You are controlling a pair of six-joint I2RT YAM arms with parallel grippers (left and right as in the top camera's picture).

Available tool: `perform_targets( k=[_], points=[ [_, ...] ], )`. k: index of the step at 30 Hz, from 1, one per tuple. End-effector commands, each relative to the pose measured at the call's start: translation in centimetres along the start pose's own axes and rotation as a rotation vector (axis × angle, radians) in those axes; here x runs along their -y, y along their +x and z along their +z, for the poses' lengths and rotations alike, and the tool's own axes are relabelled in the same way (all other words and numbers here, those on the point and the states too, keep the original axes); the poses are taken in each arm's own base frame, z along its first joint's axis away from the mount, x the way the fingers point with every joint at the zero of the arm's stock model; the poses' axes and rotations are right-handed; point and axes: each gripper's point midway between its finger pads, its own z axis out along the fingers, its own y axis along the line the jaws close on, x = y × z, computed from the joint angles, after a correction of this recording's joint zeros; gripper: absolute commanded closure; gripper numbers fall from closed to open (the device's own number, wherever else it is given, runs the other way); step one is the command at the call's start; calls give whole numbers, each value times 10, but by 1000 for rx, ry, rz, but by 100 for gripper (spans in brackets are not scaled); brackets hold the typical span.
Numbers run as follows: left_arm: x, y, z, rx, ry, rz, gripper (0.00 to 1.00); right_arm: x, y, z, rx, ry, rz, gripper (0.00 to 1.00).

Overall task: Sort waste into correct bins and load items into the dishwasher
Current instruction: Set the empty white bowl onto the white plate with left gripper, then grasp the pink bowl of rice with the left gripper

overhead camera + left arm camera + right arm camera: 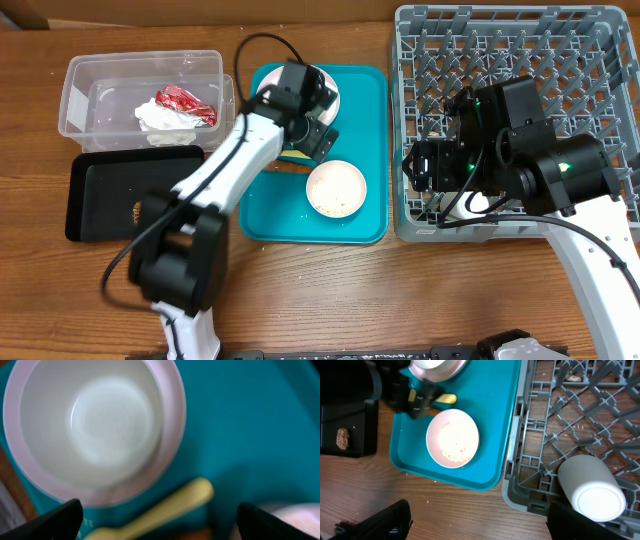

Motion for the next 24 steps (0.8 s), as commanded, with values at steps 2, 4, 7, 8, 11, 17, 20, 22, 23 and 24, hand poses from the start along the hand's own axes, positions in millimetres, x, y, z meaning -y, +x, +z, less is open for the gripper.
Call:
perform_targets(
  k=[2, 4, 7, 8, 11, 17, 20, 22, 23, 24],
  points=[
    [47, -34, -111, 166, 271, -5, 8, 0, -3, -2, 18, 5, -8, 8],
    [71, -11, -118, 82, 348, 36, 12, 0, -4, -2, 23, 3, -9, 8],
    [106, 25, -101, -55, 393, 115, 14, 0, -4, -2, 24, 3, -9, 8],
    [113, 31, -97, -71, 400, 137, 16, 0, -4, -2, 24, 3, -9, 8],
    [140, 53, -68, -142, 366, 219, 23, 0, -3, -2, 21, 4, -8, 8],
    [165, 76, -21, -241, 329, 280, 41, 1, -2, -2, 14, 6, -7, 8],
    [166, 86, -6, -288, 332, 279, 50, 1, -2, -2, 14, 6, -7, 8],
    [167, 93, 4, -319, 332, 269, 57, 1, -2, -2, 14, 6, -7, 8],
    [167, 94, 6, -326, 330, 262, 57, 1, -2, -2, 14, 6, -7, 8],
    [167, 96, 9, -335, 327, 255, 63, 1, -2, -2, 14, 6, -7, 8]
  ],
)
